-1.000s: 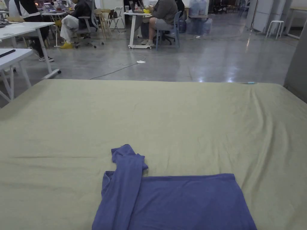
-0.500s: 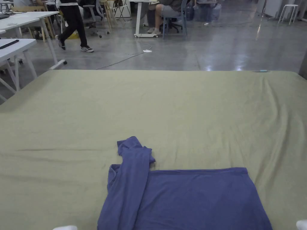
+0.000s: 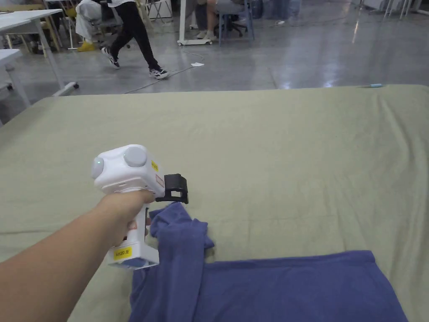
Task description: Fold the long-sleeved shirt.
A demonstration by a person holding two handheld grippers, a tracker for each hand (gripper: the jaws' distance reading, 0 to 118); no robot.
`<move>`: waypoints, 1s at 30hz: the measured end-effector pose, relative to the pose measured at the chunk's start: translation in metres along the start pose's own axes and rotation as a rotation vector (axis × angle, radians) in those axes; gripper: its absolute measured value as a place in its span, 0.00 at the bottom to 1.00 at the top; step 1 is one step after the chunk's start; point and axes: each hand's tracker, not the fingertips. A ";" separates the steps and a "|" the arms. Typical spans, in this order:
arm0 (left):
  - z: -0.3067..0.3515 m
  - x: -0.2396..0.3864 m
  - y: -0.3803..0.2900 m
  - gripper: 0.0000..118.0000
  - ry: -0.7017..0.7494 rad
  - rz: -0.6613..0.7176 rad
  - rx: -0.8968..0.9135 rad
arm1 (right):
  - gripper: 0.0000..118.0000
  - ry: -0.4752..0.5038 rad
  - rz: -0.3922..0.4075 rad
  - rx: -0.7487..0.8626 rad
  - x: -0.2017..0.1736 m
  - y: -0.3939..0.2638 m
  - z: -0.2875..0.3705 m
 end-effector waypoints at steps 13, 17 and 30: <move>0.010 0.024 0.007 0.05 0.001 -0.190 -0.004 | 0.00 -0.026 -0.054 0.002 0.007 0.000 0.015; 0.107 0.048 -0.047 0.05 -0.014 -0.366 0.066 | 0.00 0.011 -0.016 0.030 -0.013 0.000 0.032; 0.141 0.011 -0.310 0.05 0.032 -0.521 -0.078 | 0.00 0.062 0.080 0.072 -0.059 -0.014 0.081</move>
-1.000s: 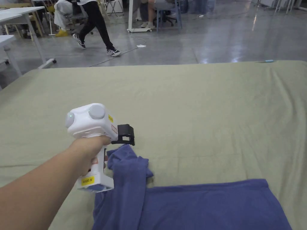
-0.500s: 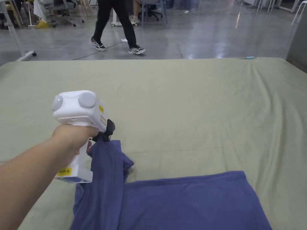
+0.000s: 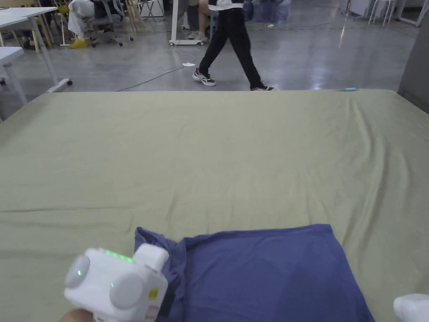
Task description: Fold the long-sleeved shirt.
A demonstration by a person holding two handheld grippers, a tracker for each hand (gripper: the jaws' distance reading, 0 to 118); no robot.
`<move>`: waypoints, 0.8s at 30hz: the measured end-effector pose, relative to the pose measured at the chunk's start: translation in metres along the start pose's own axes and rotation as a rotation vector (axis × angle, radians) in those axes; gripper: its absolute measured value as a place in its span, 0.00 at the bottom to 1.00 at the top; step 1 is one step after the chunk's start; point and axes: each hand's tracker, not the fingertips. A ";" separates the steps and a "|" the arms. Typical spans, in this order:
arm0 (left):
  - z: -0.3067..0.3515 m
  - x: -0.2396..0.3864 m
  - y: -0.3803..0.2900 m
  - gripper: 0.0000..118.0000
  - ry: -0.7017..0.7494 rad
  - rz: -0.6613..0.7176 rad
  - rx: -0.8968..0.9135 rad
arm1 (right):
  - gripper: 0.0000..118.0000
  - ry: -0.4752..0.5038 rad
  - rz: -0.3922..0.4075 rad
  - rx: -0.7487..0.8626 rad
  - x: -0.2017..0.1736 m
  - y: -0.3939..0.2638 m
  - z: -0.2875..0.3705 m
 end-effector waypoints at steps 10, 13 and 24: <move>-0.034 -0.021 -0.011 0.51 -0.136 0.234 -0.018 | 0.00 0.026 -0.049 -0.034 -0.006 0.002 -0.017; 0.031 -0.022 -0.025 1.00 -0.157 0.277 0.210 | 0.00 0.038 -0.050 0.002 0.000 0.006 -0.012; 0.008 -0.038 -0.058 0.00 -0.208 0.365 0.048 | 0.00 0.029 -0.100 -0.034 0.018 0.006 -0.058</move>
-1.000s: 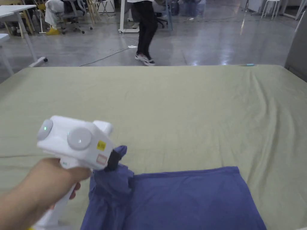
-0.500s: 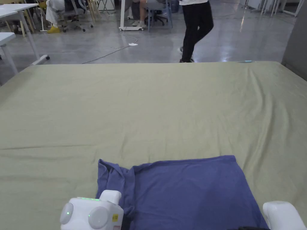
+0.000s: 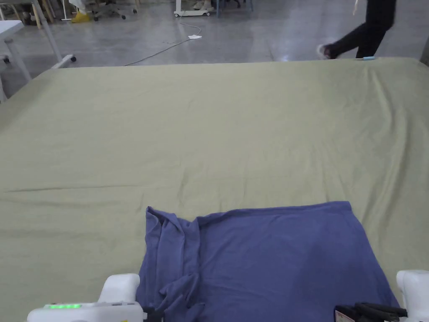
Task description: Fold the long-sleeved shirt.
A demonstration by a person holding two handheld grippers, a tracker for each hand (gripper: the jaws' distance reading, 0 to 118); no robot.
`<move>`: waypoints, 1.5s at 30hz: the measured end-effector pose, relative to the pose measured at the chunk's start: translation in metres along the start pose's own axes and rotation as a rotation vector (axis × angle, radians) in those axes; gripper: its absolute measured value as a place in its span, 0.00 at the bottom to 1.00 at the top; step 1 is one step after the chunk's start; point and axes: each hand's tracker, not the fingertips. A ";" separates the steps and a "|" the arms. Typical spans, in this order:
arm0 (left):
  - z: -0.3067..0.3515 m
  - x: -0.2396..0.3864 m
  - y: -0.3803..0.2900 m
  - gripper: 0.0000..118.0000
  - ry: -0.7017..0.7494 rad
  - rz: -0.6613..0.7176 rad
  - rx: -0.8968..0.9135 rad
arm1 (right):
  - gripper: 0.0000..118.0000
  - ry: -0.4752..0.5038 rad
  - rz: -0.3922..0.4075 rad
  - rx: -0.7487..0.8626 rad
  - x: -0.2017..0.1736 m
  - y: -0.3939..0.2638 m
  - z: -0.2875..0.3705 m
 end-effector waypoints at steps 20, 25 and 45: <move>-0.100 -0.029 0.221 0.00 0.306 -0.071 -0.043 | 0.20 -0.237 -0.006 -0.121 0.100 0.145 -0.105; -0.081 -0.038 0.251 0.00 0.093 0.124 0.026 | 0.99 -0.265 -0.123 -0.170 0.160 0.240 -0.185; -0.032 -0.039 0.235 0.00 0.046 0.042 0.037 | 0.02 -0.420 0.130 -0.230 0.115 0.240 -0.141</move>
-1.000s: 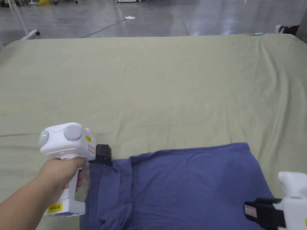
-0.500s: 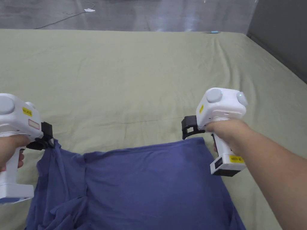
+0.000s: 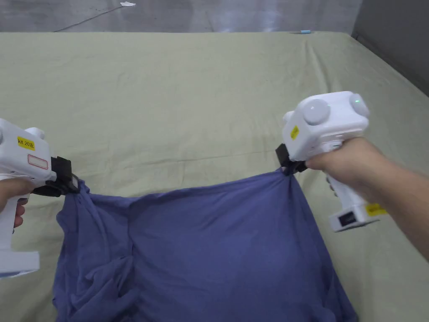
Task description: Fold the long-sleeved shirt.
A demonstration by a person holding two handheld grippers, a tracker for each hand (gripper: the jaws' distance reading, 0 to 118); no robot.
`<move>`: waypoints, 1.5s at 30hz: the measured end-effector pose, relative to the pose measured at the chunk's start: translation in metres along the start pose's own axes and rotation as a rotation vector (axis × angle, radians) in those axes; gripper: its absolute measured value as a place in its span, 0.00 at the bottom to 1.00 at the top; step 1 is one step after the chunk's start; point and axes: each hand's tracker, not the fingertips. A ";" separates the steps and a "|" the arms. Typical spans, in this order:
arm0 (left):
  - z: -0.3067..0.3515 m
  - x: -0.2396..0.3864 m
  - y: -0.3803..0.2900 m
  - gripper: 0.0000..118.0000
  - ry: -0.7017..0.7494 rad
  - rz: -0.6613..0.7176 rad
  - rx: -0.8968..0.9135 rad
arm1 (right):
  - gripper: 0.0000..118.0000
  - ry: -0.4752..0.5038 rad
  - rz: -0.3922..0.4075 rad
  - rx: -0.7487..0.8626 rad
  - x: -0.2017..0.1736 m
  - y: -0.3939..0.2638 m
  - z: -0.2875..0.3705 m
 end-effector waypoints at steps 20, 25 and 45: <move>0.024 -0.006 -0.239 0.00 0.027 -0.326 -0.291 | 0.03 -0.041 0.274 -0.170 -0.043 -0.282 0.012; 0.022 -0.014 -0.231 0.05 0.004 -0.200 -0.264 | 0.07 -0.018 0.192 -0.158 -0.035 -0.279 0.003; 0.043 -0.031 -0.228 0.00 -0.328 0.081 -0.133 | 0.00 0.341 -0.143 0.133 -0.014 -0.263 0.064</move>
